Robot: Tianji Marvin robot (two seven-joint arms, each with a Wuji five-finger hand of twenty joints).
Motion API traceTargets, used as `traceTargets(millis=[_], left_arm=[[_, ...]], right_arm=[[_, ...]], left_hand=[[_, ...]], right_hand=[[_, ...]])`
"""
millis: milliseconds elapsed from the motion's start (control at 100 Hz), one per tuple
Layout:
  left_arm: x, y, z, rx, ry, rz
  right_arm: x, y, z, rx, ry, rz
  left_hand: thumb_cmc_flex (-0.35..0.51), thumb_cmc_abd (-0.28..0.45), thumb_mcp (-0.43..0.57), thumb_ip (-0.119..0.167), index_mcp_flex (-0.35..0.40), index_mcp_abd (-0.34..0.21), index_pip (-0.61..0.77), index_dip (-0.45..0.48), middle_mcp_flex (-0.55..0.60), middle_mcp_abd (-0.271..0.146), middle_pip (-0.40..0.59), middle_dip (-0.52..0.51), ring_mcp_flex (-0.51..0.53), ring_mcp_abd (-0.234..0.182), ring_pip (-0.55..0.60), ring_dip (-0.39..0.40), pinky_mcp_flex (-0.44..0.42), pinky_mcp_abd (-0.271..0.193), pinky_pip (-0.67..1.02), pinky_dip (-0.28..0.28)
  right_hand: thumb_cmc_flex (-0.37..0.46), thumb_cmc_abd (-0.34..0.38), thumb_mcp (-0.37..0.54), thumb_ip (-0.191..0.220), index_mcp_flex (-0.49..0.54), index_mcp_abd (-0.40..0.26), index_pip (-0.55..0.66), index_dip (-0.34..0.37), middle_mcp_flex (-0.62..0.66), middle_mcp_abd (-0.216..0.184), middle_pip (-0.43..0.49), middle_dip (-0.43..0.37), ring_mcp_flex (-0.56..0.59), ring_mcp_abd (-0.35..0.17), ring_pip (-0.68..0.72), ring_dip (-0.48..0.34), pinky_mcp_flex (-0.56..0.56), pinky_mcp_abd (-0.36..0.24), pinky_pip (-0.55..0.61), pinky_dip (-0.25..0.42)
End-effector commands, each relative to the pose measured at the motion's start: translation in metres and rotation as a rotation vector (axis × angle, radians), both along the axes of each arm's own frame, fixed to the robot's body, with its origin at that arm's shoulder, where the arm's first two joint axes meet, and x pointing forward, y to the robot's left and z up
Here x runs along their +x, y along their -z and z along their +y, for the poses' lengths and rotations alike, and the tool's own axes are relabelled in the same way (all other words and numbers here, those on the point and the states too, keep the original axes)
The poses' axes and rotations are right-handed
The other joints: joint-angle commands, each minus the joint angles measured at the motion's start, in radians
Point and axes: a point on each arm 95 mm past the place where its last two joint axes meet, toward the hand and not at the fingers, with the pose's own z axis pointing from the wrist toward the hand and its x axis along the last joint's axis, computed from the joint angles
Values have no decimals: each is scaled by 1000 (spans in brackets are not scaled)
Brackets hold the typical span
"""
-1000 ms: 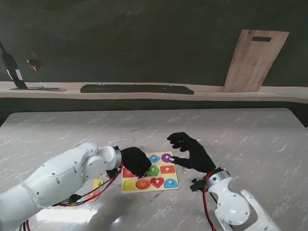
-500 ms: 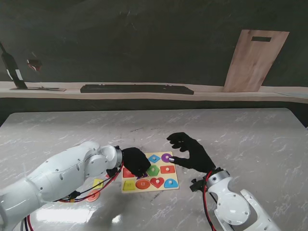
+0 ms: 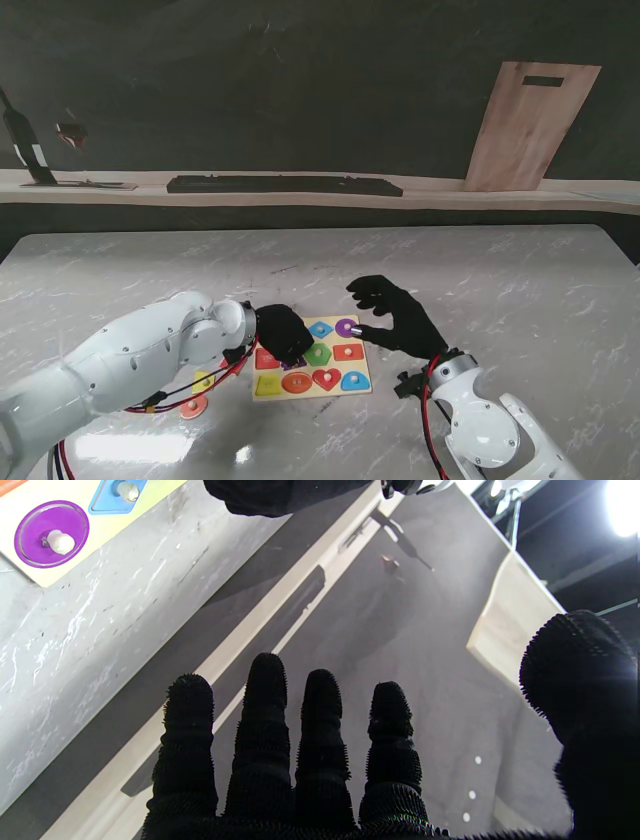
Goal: Fit puzzle pieces into a puzzle board
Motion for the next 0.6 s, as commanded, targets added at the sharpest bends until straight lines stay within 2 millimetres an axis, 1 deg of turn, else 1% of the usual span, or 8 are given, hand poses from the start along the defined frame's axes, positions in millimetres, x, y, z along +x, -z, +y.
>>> traceTargets(millis=[0, 270, 590], left_arm=[[2, -3, -1, 5, 2, -9], [1, -7, -1, 21, 11, -40], [2, -7, -2, 35, 18, -54]], right_arm=[[-2, 2, 4, 5, -6, 7], [-2, 2, 4, 8, -7, 9], [-2, 2, 4, 11, -7, 11]], left_hand=[[25, 20, 64, 51, -15, -95, 44, 9, -2, -9, 32, 21, 11, -9, 22, 10, -3, 101, 41, 24], [20, 22, 60, 48, -17, -95, 44, 11, -5, -11, 35, 21, 12, -11, 23, 12, 0, 101, 43, 24], [21, 25, 37, 32, -22, -89, 42, 9, -8, -14, 41, 18, 14, -14, 25, 12, 3, 99, 45, 24]], right_hand=[[13, 8, -15, 33, 22, -26, 4, 8, 18, -29, 10, 5, 7, -32, 11, 17, -4, 2, 21, 11], [10, 19, -23, 34, 24, -26, 3, 8, 21, -30, 10, 5, 7, -31, 11, 17, -4, 2, 20, 12], [7, 35, -38, 37, 27, -27, 4, 9, 22, -30, 9, 5, 7, -32, 10, 17, -5, 2, 19, 13]])
